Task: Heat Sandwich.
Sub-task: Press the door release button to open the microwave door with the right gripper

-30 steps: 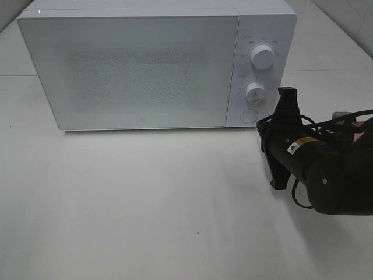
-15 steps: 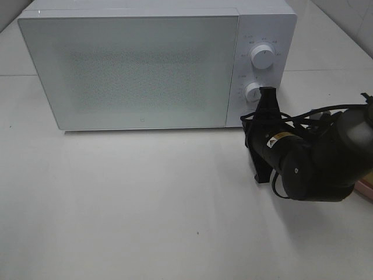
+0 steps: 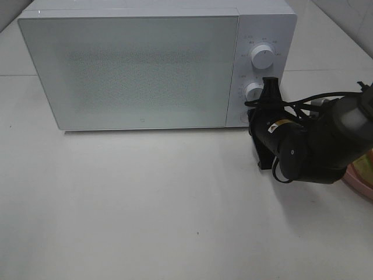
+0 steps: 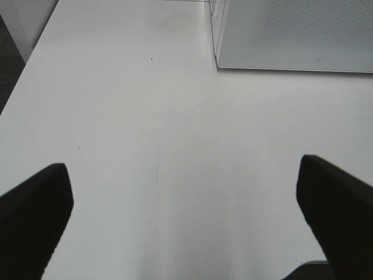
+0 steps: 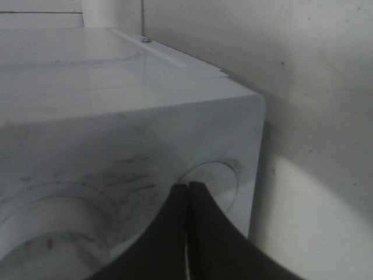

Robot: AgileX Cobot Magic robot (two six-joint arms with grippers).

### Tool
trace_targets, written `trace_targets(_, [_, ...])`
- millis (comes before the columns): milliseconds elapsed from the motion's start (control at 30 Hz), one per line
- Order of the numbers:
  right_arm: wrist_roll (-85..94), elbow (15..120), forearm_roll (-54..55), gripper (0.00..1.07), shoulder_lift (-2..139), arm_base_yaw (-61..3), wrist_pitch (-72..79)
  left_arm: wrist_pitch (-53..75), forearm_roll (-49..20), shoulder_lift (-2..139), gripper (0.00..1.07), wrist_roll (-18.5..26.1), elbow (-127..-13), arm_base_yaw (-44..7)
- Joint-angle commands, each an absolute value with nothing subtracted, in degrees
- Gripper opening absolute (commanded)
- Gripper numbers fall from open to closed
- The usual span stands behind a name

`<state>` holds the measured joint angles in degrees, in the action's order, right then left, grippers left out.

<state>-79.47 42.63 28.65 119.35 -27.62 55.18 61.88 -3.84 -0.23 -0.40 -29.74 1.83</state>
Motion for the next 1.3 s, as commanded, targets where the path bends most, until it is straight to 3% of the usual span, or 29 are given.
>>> trace_targets(33, [-79.0,43.6,27.6,0.0,119.5,-27.3,52.8,61.4,-4.0,-1.5,1.0,-0.4,-29.7,2.1])
trace_targets(867, [-77.1,49.3,28.9,0.0,122.8,-27.3,58.3,61.4,-4.0,-1.5,1.0,-0.4,-29.7,2.1])
trace_targets(1300, [-73.6,53.7,27.7,0.0,124.0,-24.9,68.1,61.4,-4.0,-1.1,1.0,-0.4,-29.7,2.1])
